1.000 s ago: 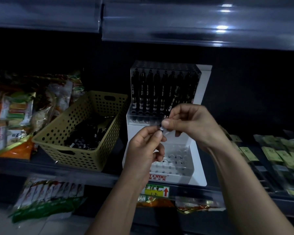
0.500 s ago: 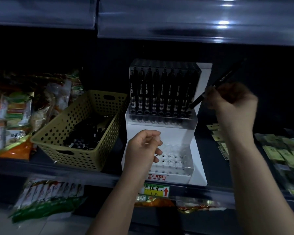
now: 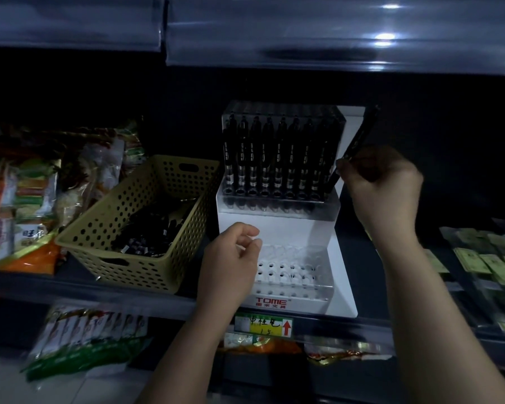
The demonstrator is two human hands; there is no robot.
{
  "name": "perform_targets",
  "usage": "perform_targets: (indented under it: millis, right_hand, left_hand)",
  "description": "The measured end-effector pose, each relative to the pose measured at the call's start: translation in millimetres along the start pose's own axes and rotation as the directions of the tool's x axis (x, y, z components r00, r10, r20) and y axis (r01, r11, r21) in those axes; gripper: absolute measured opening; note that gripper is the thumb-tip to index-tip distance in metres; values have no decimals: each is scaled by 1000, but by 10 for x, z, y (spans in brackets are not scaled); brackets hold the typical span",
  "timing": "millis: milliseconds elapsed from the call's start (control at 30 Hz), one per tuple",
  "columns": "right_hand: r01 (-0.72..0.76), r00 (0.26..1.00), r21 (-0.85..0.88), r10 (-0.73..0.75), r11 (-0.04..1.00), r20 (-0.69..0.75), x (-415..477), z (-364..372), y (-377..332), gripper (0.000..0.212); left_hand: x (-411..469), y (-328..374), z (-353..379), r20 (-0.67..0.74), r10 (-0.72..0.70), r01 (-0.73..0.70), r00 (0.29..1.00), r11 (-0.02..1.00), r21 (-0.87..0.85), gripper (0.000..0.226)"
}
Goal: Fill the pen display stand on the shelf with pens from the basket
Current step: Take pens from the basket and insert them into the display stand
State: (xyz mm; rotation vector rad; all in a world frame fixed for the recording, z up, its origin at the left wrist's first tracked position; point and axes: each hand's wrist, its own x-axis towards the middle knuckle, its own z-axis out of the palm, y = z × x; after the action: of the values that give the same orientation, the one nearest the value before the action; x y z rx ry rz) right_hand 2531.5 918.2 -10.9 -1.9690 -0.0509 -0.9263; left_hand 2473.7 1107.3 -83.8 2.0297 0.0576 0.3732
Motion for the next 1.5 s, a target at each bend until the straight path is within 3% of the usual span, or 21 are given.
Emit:
perform_targets:
  millis: [267,400,600,767,967,1200,1500]
  right_hand:
    - [104,994,-206,-92,973,66,-61,43,52,16]
    - [86,994,-247,-65,965,92,-58,19,17,18]
    - [80,985,-339,-23,937,169,-22,-18,-80,16]
    - [108,969,-423,0,900,248,68,-14,-119,21]
    - [16,944,-478,144,878,297,145,25,-225,17]
    - [57,931,-518,141,854,336,168,57,-196,17]
    - [17,945,-443,130,896,299,104,42,-107,21]
  left_hand:
    - [17,-26,-156,-90,99,-79,991,976,204,13]
    - [27,30,-245,-137,207,-158,969,941,301,16]
    - [164,70,-440,-110,370,-272,923,824,497,13]
    - [278,-28,-693,-66,235,-142,970,762,631,25]
    - [326,-206,-811,-13,44,-24,999,733,680,32]
    - [332,-342,-809,25,30,-39,999,720,693,31]
    - [317,-315,-830,45,16,-43,999,712,701,32]
